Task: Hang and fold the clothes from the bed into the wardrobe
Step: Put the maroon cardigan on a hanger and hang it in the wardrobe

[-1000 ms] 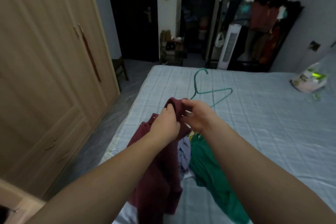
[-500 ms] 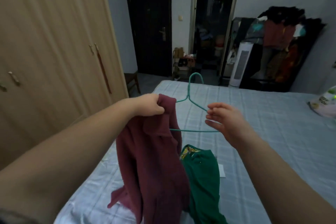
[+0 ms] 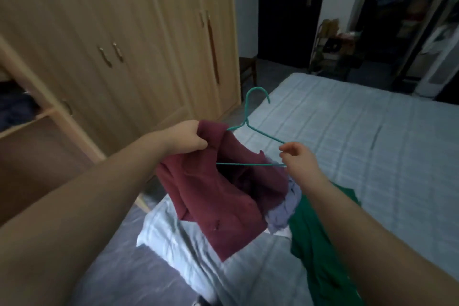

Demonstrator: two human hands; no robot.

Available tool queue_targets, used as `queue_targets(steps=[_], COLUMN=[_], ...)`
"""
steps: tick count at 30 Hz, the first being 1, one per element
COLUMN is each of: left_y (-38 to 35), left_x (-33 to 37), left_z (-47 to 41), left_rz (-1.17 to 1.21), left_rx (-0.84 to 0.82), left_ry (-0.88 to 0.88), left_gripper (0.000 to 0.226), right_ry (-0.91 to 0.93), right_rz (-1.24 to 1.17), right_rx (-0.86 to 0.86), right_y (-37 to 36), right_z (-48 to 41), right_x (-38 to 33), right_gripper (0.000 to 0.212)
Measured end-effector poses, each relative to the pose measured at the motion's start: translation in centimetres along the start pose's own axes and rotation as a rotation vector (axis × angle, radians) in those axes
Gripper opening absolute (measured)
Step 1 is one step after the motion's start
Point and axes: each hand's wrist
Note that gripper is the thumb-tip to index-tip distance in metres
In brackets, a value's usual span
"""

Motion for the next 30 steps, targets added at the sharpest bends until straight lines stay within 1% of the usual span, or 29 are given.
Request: queue_targets(steps=[3,5,7,10,12,15,17,20,22,24,25,27,28,29,30], left_y=[-1.8,-3.1,-4.2,-5.5,-6.0,-6.1,-6.2,-6.2,-6.1,-6.0,-5.9,-5.9,-5.9,-5.8,-5.8], left_x=[-5.9,-9.6,-13.2,-18.4,-21.6,-24.9,-26.4,-28.1,-29.3,-29.5,-29.6,-29.4,-29.3,-29.3,-29.4], left_z=[1.3,2.7,3.7,5.1,5.6,5.9,5.9,5.8,5.7,5.7,5.7,5.6,5.5,5.5,5.4], left_rz=[0.118,0.199,0.241,0.186,0.190,0.180,0.178,0.164,0.148,0.116,0.115,0.134,0.140,0.147,0.149], left_rx=[-0.025,-0.040,-0.045,-0.110,-0.167,-0.247,-0.279,-0.312,-0.330,-0.360,-0.366,-0.366,-0.365,-0.360,-0.353], left_ry=[0.086,0.108,0.111,0.129,0.166,0.219,0.215,0.195,0.176,0.149,0.135,0.115,0.110,0.112,0.117], left_gripper=[0.049,0.052,0.048,0.036,0.031,0.029,0.027,0.025,0.023,0.017,0.015,0.017,0.018,0.020,0.020], right_ry=[-0.006,0.006,0.070,0.167,0.176,0.153,0.140,0.155,0.234,0.293,0.290,0.214,0.225,0.279,0.319], right_rz=[0.039,0.072,0.151,0.279,0.391,0.517,0.612,0.753,0.799,0.784,0.771,0.753,0.759,0.787,0.833], right_rx=[-0.074,-0.098,-0.107,-0.164,-0.283,-0.533,-0.690,-0.898,-0.987,-1.031,-1.053,-1.087,-1.087,-1.067,-1.023], right_y=[-4.7,-7.4,-9.8,-13.5,-16.3,-20.5,-23.2,-26.3,-28.2,-30.0,-30.9,-31.8,-31.9,-31.9,-31.7], right_z=[0.2,0.5,0.9,1.2,0.9,0.7,1.0,1.6,2.1,2.6,2.9,3.7,3.9,3.9,4.0], right_x=[1.0,1.9,2.8,3.5,4.3,5.5,6.3,7.7,8.6,9.3,9.4,9.0,8.8,8.8,8.5], right_gripper=[0.025,0.027,0.027,0.030,0.030,0.033,0.044,0.068,0.082,0.088,0.085,0.072,0.065,0.058,0.051])
Point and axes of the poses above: each hand's wrist, its own z-axis away from the middle knuckle, its own y-axis out of the back of the hand, x = y × z, and after that the axes turned 5 degrees about x, right-handed
